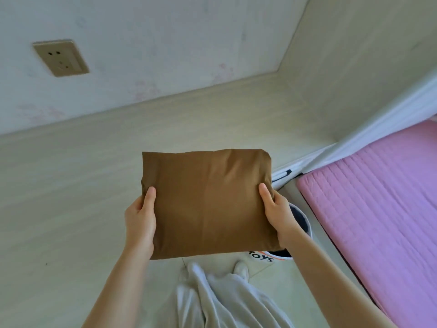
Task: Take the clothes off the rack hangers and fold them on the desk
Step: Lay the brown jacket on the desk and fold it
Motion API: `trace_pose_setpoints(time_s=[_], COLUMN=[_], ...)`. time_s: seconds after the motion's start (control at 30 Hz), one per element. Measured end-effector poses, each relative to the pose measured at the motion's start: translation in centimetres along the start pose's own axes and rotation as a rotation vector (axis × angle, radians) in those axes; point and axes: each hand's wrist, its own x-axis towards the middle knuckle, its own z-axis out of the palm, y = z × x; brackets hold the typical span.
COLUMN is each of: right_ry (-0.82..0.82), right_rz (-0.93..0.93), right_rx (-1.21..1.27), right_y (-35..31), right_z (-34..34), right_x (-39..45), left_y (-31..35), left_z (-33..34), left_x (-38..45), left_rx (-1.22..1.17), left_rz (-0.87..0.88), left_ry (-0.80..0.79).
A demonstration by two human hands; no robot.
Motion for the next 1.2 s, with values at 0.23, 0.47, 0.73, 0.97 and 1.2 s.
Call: trace_pose_setpoints(time_s=[0.23,0.47,0.73,0.97,1.2], right_ry=[0.182,0.305,0.325,0.324,0.207], right_rz=[0.107,0.209,0.319,0.359,0.462], right_rx=[0.156,0.264,0.382,0.432,0.476], right_y=[6.6,13.7,23.3,30.2,36.4], right_z=[-9.4,-19.7,-27.5,-27.9,-26.1], right_x=[-2.0,-0.6,8.6,18.8,29.1], left_y=[-2.8,-8.6,-17.7,-25.1,-33.3], left_z=[8.8,20.2,32.9,40.1,44.3], left_x=[-3.9,-8.4,-7.1,-0.6,7.5], left_rx=[0.145,0.277,0.455,0.552,0.638], left_rz=[0.022,-0.004,-0.033,-0.061,-0.077], left_ry=[-0.201,-0.348,-0.432,-0.53,-0.544])
